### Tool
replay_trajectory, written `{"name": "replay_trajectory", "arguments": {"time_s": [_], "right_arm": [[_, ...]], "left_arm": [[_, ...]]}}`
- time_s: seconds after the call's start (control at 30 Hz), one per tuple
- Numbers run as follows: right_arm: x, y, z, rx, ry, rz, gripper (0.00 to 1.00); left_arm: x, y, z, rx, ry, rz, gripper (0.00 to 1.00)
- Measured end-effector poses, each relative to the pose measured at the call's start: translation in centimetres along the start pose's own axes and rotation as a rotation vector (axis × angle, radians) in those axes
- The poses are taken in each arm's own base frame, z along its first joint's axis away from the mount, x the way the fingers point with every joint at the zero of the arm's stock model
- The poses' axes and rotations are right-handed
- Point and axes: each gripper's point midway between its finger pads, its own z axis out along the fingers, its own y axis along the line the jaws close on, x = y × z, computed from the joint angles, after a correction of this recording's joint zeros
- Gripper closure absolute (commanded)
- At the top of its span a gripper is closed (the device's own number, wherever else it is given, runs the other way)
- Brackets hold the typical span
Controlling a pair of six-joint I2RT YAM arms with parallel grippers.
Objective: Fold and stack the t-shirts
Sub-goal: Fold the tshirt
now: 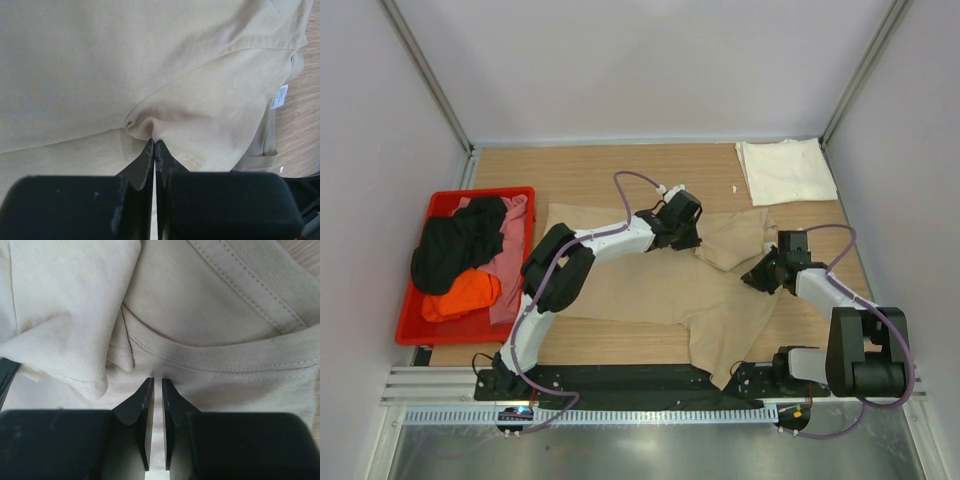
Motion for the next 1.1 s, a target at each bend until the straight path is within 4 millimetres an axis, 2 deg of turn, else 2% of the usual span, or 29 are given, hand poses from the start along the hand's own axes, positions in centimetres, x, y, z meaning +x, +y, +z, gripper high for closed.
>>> {"name": "replay_trajectory", "arguments": {"time_s": [0.27,0.37,0.57,0.8,1.0,1.1], "right_arm": [[-1.3,1.1,-0.2,-0.020,-0.042,-0.006,0.82],[-1.6,1.7,-0.2,-0.030,-0.053,-0.010,0.79],[-1.8,1.7,0.3,-0.011,-0.054,-0.009,0.78],[-0.9,2.2,1.0,0.010,-0.037,-0.042,0.78],[-1.8,3.4,0.9,0.005,-0.067,-0.058,0.78],[-2.0,3.3,1.1,0.017,-0.073,-0.059,0.78]], "left_arm": [[-0.2,0.1,-0.1,-0.003,0.000,-0.005,1.00],[-0.6,-0.2,-0.1,0.001,-0.007,-0.008,1.00],[-1.4,-0.2,-0.2,0.003,-0.017,-0.017,1.00],[-1.8,0.2,-0.1,-0.002,-0.021,-0.024,1.00],[-1.6,0.5,0.2,-0.010,-0.015,-0.025,1.00],[-1.6,0.6,0.3,-0.011,-0.013,-0.025,1.00]]}}
